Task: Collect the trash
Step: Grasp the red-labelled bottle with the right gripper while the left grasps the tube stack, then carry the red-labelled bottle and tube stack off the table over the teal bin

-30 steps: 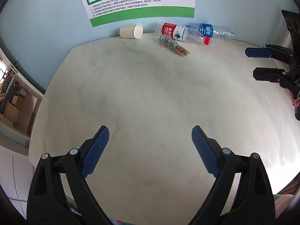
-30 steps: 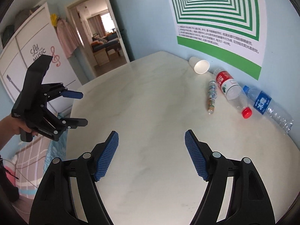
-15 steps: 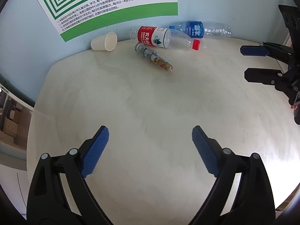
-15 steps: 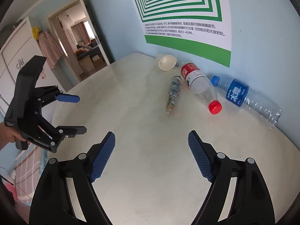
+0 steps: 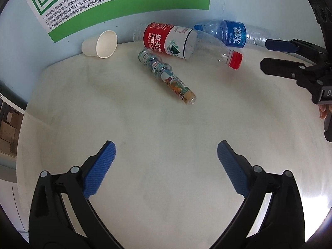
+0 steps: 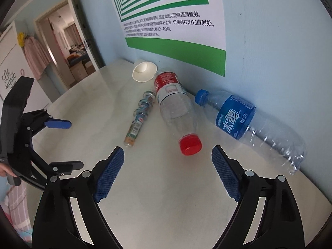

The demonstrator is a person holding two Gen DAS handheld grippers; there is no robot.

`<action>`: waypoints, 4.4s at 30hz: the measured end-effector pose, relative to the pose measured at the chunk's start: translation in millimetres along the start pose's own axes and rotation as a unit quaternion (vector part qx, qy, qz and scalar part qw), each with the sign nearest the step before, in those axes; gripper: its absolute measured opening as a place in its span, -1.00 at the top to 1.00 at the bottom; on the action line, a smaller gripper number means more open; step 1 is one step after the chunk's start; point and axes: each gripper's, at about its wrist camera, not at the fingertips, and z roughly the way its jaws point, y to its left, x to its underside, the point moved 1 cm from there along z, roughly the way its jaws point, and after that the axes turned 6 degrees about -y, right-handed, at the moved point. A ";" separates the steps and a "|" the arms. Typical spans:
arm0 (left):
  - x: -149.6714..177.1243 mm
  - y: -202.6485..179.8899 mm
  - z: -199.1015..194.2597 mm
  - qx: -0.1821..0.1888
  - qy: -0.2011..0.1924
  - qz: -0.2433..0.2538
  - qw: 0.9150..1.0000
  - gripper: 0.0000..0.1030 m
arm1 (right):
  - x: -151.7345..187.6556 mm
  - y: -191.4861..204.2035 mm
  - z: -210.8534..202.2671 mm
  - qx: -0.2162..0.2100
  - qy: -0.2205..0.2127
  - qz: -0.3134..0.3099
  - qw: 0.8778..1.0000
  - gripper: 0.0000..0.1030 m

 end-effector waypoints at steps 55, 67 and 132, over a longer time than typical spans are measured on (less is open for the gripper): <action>65.0 57.9 -37.5 0.011 -0.009 -0.047 0.999 0.62 | 17.6 57.5 12.8 -0.031 0.058 -0.022 0.998 -0.22; 141.2 100.4 -142.6 -0.018 -0.052 -0.071 0.996 0.62 | 28.1 139.1 -49.4 -0.055 0.049 -0.035 0.997 -0.22; 851.7 318.1 -183.8 -0.126 0.159 -0.542 0.815 0.62 | 385.3 745.6 160.0 -0.305 0.379 -0.271 0.830 -0.23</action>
